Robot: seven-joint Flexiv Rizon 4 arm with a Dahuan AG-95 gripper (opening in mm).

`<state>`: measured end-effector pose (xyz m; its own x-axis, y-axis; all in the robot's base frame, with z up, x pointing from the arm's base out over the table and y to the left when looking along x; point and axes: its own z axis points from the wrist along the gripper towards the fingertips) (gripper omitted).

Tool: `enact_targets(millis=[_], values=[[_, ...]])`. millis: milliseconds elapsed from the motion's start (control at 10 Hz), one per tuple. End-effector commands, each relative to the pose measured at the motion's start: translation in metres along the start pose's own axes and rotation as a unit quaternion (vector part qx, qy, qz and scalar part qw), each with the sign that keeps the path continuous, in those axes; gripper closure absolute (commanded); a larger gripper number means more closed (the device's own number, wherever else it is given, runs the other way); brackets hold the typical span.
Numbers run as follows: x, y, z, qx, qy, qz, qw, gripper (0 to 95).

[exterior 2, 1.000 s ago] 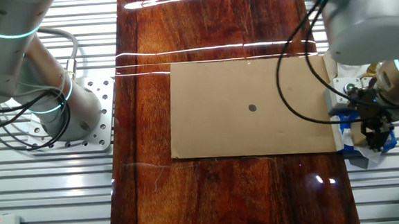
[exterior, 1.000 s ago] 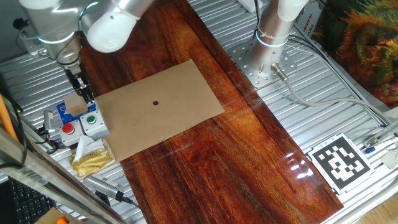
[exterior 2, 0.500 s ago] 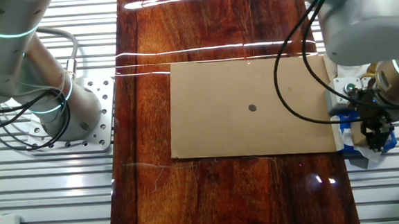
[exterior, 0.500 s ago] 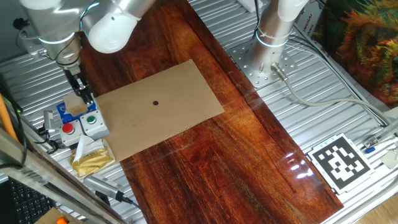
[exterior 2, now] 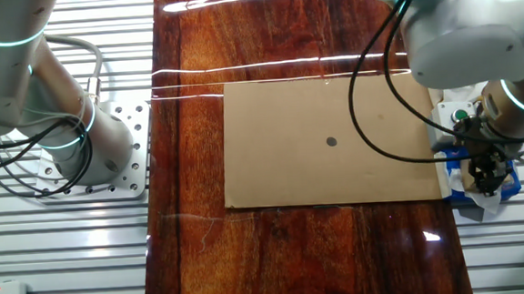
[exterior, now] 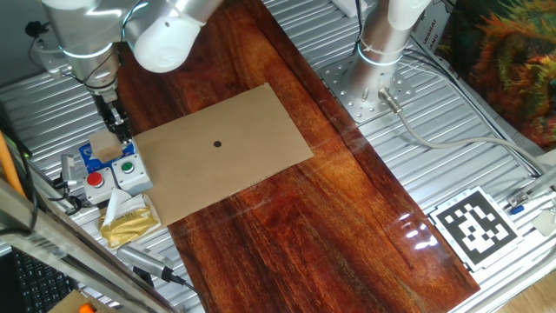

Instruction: Grab the block and place it at the designated location

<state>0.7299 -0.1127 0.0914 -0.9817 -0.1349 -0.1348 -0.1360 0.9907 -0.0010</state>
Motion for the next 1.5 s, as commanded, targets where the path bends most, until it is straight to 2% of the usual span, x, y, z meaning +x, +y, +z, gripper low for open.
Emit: enact_targets(millis=[100, 200, 400, 1500], values=[[0.0002, -0.0003, -0.0011, 0.000, -0.010, -0.004, 0.9999, 19.0], [0.0008, -0.0021, -0.0024, -0.001, -0.019, -0.005, 0.9998, 19.0], [0.0020, -0.0051, -0.0047, 0.000, -0.025, -0.005, 0.9997, 19.0], [0.0034, -0.0088, -0.0076, -0.001, -0.024, -0.011, 0.9996, 19.0]])
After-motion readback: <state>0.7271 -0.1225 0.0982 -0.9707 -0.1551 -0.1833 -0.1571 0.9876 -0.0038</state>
